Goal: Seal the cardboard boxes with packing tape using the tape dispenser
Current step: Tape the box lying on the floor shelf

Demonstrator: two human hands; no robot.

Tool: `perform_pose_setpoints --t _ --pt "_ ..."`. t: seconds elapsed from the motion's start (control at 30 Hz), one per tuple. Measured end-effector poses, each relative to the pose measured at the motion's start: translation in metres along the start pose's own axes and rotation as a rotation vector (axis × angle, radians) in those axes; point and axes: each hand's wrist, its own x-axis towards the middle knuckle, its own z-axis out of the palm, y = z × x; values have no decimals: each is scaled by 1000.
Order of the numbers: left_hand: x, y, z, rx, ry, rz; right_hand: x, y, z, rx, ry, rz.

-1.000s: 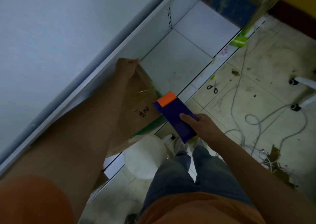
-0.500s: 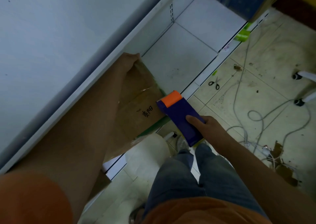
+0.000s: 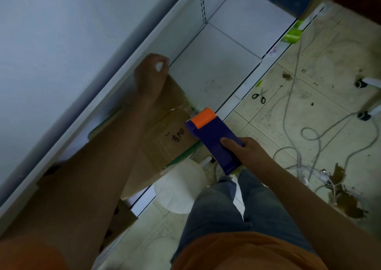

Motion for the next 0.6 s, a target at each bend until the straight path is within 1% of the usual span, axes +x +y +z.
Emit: perform_pose_setpoints --t 0.07,0.1,0.13,0.2,0.47,0.53,0.6 --pt "-14 2 1 21 -91 168 1 -2 -2 18 1 5" --pt "-21 4 1 18 -151 183 1 -3 -3 24 3 5" --pt "-25 4 3 -23 -199 159 2 -3 -2 21 7 3" --pt "-26 -1 12 -67 -239 105 3 -4 0 -6 14 -4" --pt "-5 -9 19 61 -479 97 -3 -4 9 36 52 19" --pt "-5 -9 20 93 -510 113 -8 -4 5 50 65 40" --pt "-4 -9 20 78 -514 90 -11 -8 -1 52 66 43"
